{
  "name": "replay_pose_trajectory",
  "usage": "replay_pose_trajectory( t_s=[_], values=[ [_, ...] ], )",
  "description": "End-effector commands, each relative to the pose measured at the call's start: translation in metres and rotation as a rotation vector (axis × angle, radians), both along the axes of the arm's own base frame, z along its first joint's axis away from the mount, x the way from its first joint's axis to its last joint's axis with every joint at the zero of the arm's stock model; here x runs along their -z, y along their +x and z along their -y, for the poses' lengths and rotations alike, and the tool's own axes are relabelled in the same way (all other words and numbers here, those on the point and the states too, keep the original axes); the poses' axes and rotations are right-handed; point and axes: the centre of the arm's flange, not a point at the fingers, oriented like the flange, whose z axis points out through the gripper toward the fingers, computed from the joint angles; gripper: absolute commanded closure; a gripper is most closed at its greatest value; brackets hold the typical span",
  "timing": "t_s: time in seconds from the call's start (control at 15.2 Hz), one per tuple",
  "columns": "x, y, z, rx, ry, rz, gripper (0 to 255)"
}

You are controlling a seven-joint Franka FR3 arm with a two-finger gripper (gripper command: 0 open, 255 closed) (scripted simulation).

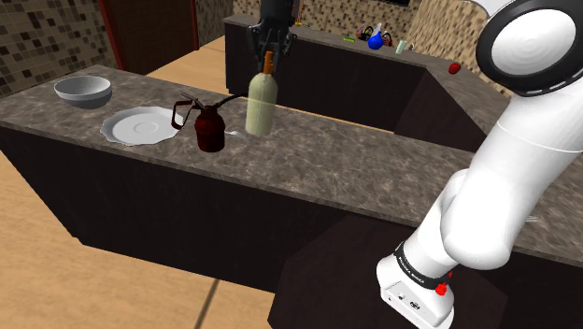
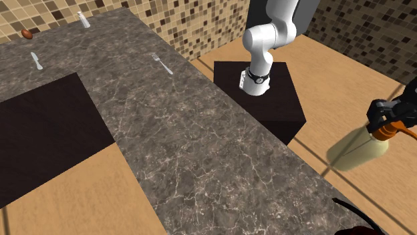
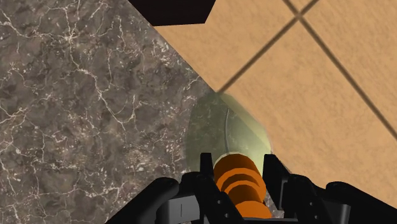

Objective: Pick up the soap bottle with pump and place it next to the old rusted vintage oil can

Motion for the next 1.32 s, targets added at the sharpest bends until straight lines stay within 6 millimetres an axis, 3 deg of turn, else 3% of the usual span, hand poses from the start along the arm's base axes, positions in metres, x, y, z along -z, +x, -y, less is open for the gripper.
replay_pose_trajectory(
  t_s=[0.0,1.25],
  values=[
    [0.01,0.0,0.001,0.0,0.0,0.001,255],
    [0.111,0.0,0.001,0.0,0.0,0.001,255]
  ],
)
